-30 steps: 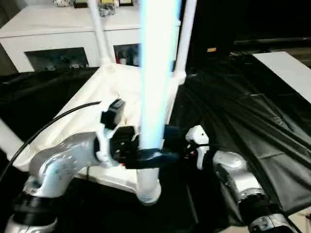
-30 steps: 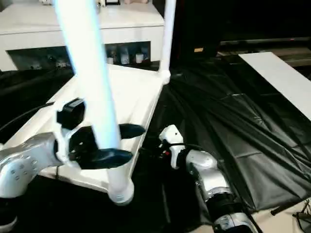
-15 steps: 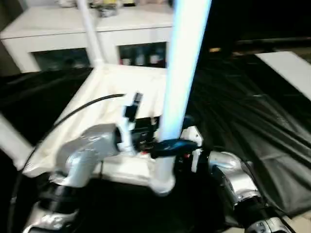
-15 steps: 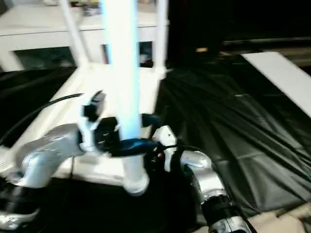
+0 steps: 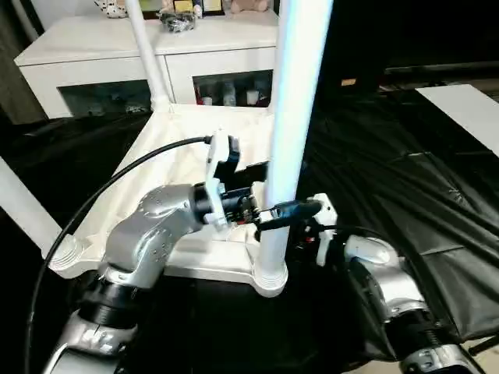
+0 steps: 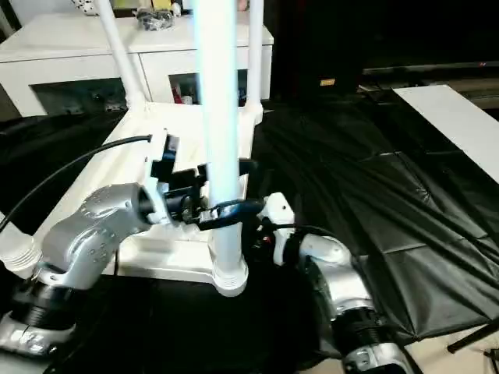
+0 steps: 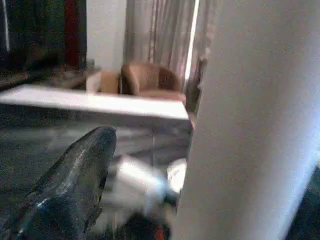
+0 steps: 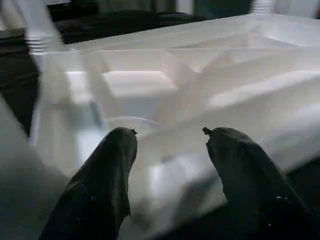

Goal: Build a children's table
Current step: Rotate table base

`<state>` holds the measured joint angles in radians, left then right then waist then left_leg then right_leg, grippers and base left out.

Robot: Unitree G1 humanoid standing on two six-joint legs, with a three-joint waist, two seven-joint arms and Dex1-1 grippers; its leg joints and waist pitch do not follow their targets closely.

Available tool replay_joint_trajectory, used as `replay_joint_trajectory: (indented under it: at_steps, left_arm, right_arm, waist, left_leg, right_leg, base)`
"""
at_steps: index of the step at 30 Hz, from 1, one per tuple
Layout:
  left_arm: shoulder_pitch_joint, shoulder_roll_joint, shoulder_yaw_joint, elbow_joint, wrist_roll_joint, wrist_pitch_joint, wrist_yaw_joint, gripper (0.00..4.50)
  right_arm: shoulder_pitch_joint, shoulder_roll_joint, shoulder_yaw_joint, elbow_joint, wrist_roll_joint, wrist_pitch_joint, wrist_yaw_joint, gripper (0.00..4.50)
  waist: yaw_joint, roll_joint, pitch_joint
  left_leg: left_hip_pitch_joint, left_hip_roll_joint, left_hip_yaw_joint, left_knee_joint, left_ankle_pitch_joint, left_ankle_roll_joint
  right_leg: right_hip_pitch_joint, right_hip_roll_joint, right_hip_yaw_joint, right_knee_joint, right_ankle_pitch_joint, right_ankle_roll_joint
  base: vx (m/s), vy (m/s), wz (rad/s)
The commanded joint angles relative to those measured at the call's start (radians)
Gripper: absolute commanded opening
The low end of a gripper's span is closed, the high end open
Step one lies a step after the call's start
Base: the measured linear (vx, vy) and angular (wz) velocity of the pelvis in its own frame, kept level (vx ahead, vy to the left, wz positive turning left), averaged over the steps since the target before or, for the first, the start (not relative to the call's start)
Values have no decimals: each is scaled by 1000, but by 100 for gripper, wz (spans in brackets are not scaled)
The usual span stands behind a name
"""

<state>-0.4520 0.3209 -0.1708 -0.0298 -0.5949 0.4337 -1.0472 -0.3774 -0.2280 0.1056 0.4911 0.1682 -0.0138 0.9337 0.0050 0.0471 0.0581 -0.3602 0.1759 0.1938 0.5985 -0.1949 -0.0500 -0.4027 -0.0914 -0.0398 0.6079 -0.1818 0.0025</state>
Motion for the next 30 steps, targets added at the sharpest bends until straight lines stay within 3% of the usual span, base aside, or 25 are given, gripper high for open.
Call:
replay_joint_trajectory:
  at_steps: [1, 2, 4, 5, 6, 8, 10, 12, 16, 17, 18, 20, 23, 24, 25, 27, 30]
  left_arm:
    - [6, 25, 11, -26, 1, 8, -25, 445]
    - [13, 41, 9, -28, 3, 9, -35, 445]
    - [42, 108, 8, -41, 12, 20, -72, 445]
    - [58, 149, 11, -47, 17, 30, -92, 445]
    - [71, 184, 18, -46, 24, 37, -108, 445]
    - [83, 220, 20, -37, 48, 27, -120, 445]
    - [95, 271, 7, -8, 121, -25, -129, 445]
    - [99, 303, -15, 21, 183, -72, -132, 445]
    - [109, 339, -87, 95, 332, -212, -106, 445]
    - [109, 339, -87, 95, 332, -212, -106, 445]
    - [111, 329, -89, 104, 320, -213, -111, 445]
    - [112, 320, -95, 107, 302, -201, -126, 417]
    - [110, 328, -117, 112, 326, -215, -150, 406]
    - [109, 331, -137, 123, 353, -237, -166, 394]
    - [109, 331, -137, 123, 353, -237, -166, 394]
    - [100, 321, -148, 156, 391, -284, -159, 368]
    - [88, 311, -151, 189, 416, -319, -145, 342]
  right_arm:
    - [-17, 0, -25, -7, 13, -15, -21, 268]
    - [-22, -2, -35, -3, 12, -19, -33, 268]
    - [-35, -13, -64, 6, 7, -30, -74, 268]
    - [-40, -21, -76, 9, 2, -36, -94, 268]
    - [-41, -30, -85, 9, 1, -37, -105, 268]
    - [-41, -41, -90, 9, -1, -38, -113, 268]
    - [-37, -60, -93, 5, -3, -37, -110, 268]
    - [-30, -81, -82, -4, -13, -37, -92, 268]
    - [6, -139, -32, -59, -46, -34, -5, 268]
    - [6, -139, -32, -59, -46, -34, -5, 268]
    - [14, -152, -24, -78, -46, -28, 13, 268]
    - [26, -179, -13, -109, -45, -19, 41, 268]
    - [38, -208, -4, -139, -45, -7, 67, 268]
    - [56, -240, 5, -180, -43, 11, 97, 268]
    - [56, -240, 5, -180, -43, 11, 97, 268]
    - [82, -276, 17, -251, -43, 34, 126, 268]
    - [102, -291, 16, -312, -33, 62, 130, 268]
  waist:
    - [5, 1, -60]
    - [4, 4, -60]
    - [5, 4, -64]
    - [2, 6, -66]
    - [1, 7, -64]
    - [6, 9, -68]
    - [7, 15, -73]
    - [7, 16, -73]
    - [17, 17, -71]
    - [21, 17, -70]
    - [24, 40, -70]
    - [28, 23, -69]
    - [31, 25, -65]
    - [32, 33, -63]
    - [32, 29, -61]
    - [33, 29, -63]
    - [32, 29, -65]
  left_leg:
    - [9, 42, -27, -86, -372, 4]
    - [3, 41, -24, -85, -349, 10]
    - [3, 41, -23, -83, -317, 17]
    - [-5, 39, -26, -83, -282, 24]
    - [-6, 39, -24, -84, -275, 28]
    - [6, 39, -19, -76, -252, 35]
    - [4, 38, -18, -72, -196, 51]
    - [2, 37, -17, -70, -186, 67]
    - [6, 41, -16, -70, -215, 64]
    - [4, 43, -16, -72, -223, 57]
    - [7, 43, -18, -72, -236, 49]
    - [8, 44, -16, -74, -265, 36]
    - [9, 43, -16, -76, -300, 34]
    - [10, 42, -16, -75, -311, 31]
    - [9, 42, -16, -77, -316, 32]
    - [11, 43, -17, -75, -312, 37]
    - [4, 42, -20, -75, -290, 43]
  right_leg:
    - [32, -37, 31, -92, -386, -198]
    - [36, -36, 30, -84, -328, -221]
    - [39, -38, 30, -79, -286, -235]
    - [45, -37, 28, -71, -255, -237]
    - [44, -35, 26, -72, -254, -236]
    - [37, -35, 30, -71, -220, -248]
    - [44, -33, 26, -60, -112, -276]
    - [46, -32, 24, -57, -78, -283]
    - [48, -36, 24, -61, -113, -278]
    - [49, -39, 26, -62, -128, -277]
    - [46, -40, 25, -59, -136, -280]
    - [48, -37, 26, -63, -152, -281]
    - [45, -38, 28, -69, -214, -269]
    - [42, -39, 29, -71, -242, -264]
    - [44, -37, 29, -76, -255, -254]
    - [41, -38, 31, -77, -266, -243]
    - [44, -40, 29, -77, -270, -234]
  base:
    - [0, 0, 0]
    - [0, 0, 0]
    - [0, 0, 0]
    - [0, 0, 0]
    - [0, 0, 0]
    - [0, 0, 0]
    - [27, 1, 2]
    - [0, 0, 0]
    - [0, 0, 0]
    - [0, 0, 0]
    - [0, 0, 0]
    - [0, 0, 0]
    - [0, 0, 0]
    - [0, 0, 0]
    - [0, 0, 0]
    - [0, 0, 0]
    - [0, 0, 0]
